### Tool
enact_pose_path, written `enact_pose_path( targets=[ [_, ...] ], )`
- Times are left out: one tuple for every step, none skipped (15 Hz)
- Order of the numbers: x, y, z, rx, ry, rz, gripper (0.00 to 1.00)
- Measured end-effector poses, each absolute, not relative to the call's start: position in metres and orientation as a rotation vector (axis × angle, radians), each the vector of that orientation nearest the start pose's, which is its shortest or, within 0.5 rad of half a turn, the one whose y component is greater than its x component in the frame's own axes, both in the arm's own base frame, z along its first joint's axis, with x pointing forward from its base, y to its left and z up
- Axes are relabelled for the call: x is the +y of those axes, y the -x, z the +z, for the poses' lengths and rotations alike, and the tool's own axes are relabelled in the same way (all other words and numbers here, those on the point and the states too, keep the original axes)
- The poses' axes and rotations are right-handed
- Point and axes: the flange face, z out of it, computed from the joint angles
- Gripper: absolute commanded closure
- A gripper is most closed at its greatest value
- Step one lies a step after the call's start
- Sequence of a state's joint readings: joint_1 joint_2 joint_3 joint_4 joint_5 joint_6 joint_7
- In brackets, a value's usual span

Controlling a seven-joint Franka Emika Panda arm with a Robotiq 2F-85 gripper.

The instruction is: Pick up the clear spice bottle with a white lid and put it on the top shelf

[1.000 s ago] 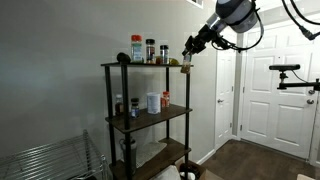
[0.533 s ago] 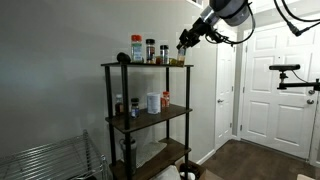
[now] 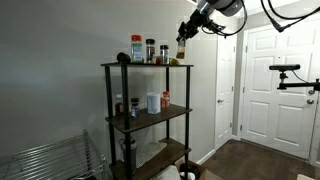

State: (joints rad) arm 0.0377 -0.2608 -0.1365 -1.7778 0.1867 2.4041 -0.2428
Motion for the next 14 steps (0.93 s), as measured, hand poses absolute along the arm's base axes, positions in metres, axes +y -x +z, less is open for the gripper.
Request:
enact_pose_path(
  targets=[
    [-0.064,-0.519,0.764,-0.068,2.779,-1.337,0.79],
    [-0.065,-0.525,0.765,-0.057,2.784,-1.326,0.79],
    [-0.066,-0.533,0.765,-0.047,2.789,-1.312,0.79],
    [-0.066,-0.540,0.766,-0.036,2.794,-1.300,0.79],
    [-0.067,-0.548,0.767,-0.024,2.798,-1.289,0.79],
    [-0.067,-0.555,0.768,-0.012,2.801,-1.278,0.79],
    [-0.068,-0.562,0.770,0.000,2.804,-1.269,0.79],
    [-0.069,-0.568,0.771,0.007,2.809,-1.258,0.79],
    [-0.070,-0.573,0.773,0.015,2.814,-1.247,0.79],
    [-0.072,-0.578,0.776,0.026,2.817,-1.238,0.79],
    [-0.074,-0.581,0.778,0.034,2.821,-1.232,0.79],
    [-0.077,-0.585,0.781,0.052,2.823,-1.228,0.79],
    [-0.080,-0.588,0.784,0.069,2.825,-1.223,0.79],
    [-0.085,-0.590,0.786,0.089,2.827,-1.218,0.79]
  ],
)
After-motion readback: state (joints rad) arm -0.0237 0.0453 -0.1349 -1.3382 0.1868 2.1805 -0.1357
